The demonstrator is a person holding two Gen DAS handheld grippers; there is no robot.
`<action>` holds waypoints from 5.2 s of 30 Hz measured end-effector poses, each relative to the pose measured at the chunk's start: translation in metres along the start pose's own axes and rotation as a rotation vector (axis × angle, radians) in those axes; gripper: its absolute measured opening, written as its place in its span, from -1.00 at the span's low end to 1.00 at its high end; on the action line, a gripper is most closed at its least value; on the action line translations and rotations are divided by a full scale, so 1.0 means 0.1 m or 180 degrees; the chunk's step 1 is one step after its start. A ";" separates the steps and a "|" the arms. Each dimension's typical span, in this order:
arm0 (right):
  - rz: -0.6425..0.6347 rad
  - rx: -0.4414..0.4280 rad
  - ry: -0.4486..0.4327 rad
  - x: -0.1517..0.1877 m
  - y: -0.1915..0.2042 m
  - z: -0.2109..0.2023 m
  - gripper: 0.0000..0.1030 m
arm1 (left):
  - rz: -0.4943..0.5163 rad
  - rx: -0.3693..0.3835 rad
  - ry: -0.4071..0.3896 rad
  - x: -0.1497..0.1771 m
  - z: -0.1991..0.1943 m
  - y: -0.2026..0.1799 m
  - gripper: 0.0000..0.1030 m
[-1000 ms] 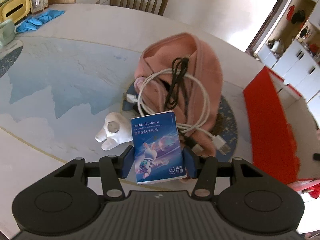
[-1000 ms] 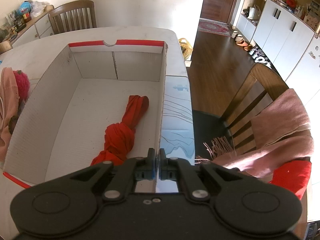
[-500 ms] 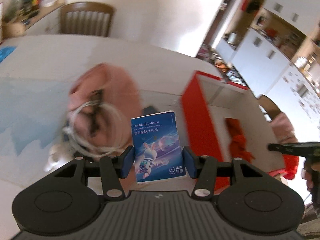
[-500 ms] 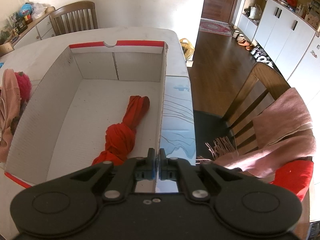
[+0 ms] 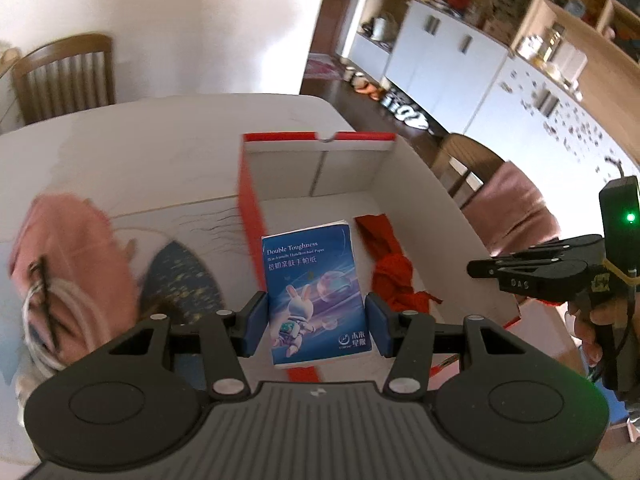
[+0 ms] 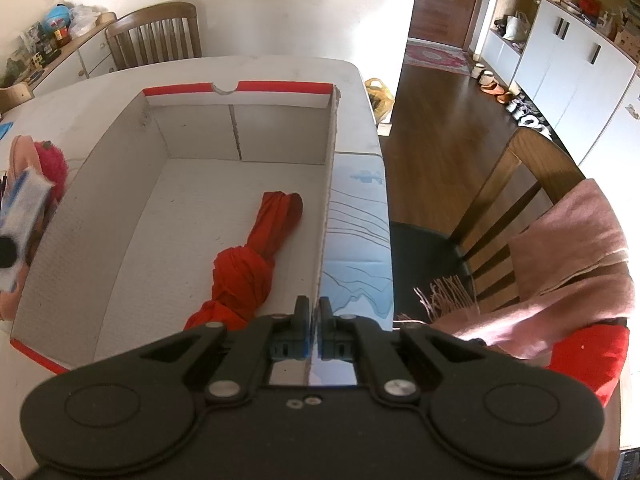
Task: Organize objects
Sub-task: 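Carry the blue card pack into the box and release it, then return the left gripper to the pile above the white plush toy, then grasp the white plush toy with the left gripper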
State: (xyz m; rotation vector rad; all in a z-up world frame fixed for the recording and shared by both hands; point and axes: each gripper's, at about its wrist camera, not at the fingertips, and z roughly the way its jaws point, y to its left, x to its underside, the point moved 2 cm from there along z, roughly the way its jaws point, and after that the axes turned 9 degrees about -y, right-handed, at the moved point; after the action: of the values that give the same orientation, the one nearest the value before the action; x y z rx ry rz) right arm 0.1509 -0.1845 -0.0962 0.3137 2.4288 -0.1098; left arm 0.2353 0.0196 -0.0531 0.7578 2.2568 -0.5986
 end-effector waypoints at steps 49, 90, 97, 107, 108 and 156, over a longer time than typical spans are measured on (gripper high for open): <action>-0.0065 -0.0186 0.0053 -0.03 -0.06 0.03 -0.91 | 0.0490 -0.0387 0.0967 -0.17 1.95 -0.45 0.14; -0.0110 -0.0014 0.0087 -0.04 0.01 0.02 -0.93 | 0.0044 -0.0443 -0.0090 -0.06 -0.23 0.33 0.45; -0.0097 0.0025 0.0099 -0.04 0.03 0.02 -0.92 | -0.0223 -0.0641 -0.0199 0.22 -0.49 0.78 0.54; -0.0094 0.0081 0.0115 -0.03 0.06 0.01 -0.91 | -0.0527 -0.0996 -0.0175 0.64 -0.72 1.42 0.57; -0.0089 0.0085 0.0118 -0.03 0.06 0.01 -0.90 | -0.0537 -0.1037 -0.0156 0.68 -0.73 1.48 0.57; -0.0130 0.0239 0.0190 -0.01 0.11 0.03 -0.93 | -0.0405 -0.1351 -0.0001 1.25 -0.37 2.28 -0.04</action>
State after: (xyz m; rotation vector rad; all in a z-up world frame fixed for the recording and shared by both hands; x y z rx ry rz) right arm 0.1563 -0.1743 -0.0982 0.3052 2.4950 -0.2130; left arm 0.2933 0.2507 -0.1646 0.4043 2.3318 -0.1615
